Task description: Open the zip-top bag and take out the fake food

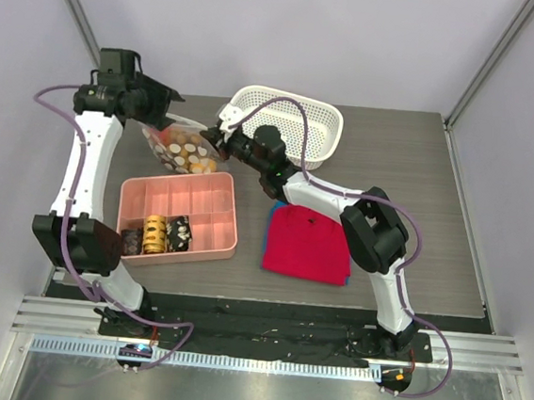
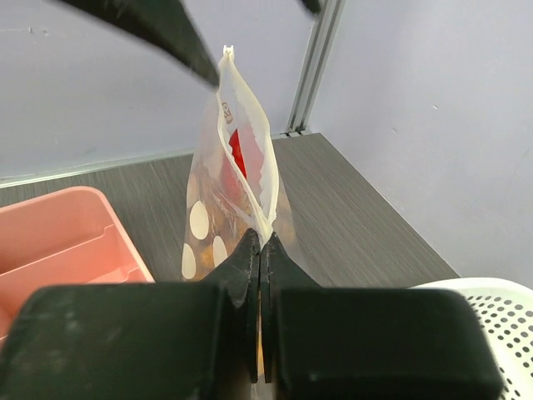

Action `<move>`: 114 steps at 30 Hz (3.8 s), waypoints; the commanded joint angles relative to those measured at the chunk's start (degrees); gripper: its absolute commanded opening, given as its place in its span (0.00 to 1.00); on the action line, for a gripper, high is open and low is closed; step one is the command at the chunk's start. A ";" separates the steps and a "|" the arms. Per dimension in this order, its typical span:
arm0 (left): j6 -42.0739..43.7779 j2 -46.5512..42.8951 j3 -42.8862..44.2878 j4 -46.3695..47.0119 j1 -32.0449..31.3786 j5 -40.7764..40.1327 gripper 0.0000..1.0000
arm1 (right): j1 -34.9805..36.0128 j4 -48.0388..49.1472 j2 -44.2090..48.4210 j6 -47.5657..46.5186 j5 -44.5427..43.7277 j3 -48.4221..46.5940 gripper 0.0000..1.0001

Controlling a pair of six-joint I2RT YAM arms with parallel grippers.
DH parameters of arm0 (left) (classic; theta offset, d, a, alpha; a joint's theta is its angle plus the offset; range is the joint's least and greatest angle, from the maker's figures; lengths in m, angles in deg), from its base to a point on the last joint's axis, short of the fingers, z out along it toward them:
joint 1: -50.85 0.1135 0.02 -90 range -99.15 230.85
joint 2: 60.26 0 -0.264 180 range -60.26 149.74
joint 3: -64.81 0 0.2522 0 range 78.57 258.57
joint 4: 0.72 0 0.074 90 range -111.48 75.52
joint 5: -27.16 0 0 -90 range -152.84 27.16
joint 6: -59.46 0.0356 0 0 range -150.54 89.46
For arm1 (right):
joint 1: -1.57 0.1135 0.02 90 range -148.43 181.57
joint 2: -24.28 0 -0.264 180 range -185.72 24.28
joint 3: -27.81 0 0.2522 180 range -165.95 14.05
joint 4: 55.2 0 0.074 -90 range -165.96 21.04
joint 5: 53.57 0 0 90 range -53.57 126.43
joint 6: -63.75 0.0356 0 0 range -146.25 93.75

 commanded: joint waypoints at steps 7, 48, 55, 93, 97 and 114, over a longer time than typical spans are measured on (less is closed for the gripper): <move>-11.21 -5.18 -4.18 -7.17 -1.97 -14.63 0.52 | 0.32 2.06 4.20 -0.40 -1.35 -2.19 0.01; -6.29 2.99 -11.57 13.74 1.72 -5.50 0.52 | 0.93 1.09 4.47 -0.40 -0.91 -2.36 0.01; -7.17 5.54 -10.60 10.06 1.81 -3.29 0.49 | 1.11 0.74 4.29 -0.93 -0.91 -2.72 0.01; -2.60 -2.29 -16.05 11.99 1.98 -8.66 0.34 | 1.20 0.03 4.11 -0.84 -0.82 -3.51 0.01; -2.69 -0.79 -15.44 12.42 1.98 -7.96 0.33 | 1.37 -0.40 4.11 -1.28 -0.82 -3.68 0.01; 14.52 6.15 -2.35 10.76 2.25 -7.07 0.00 | 2.16 -2.86 7.00 8.80 -9.49 -1.85 0.22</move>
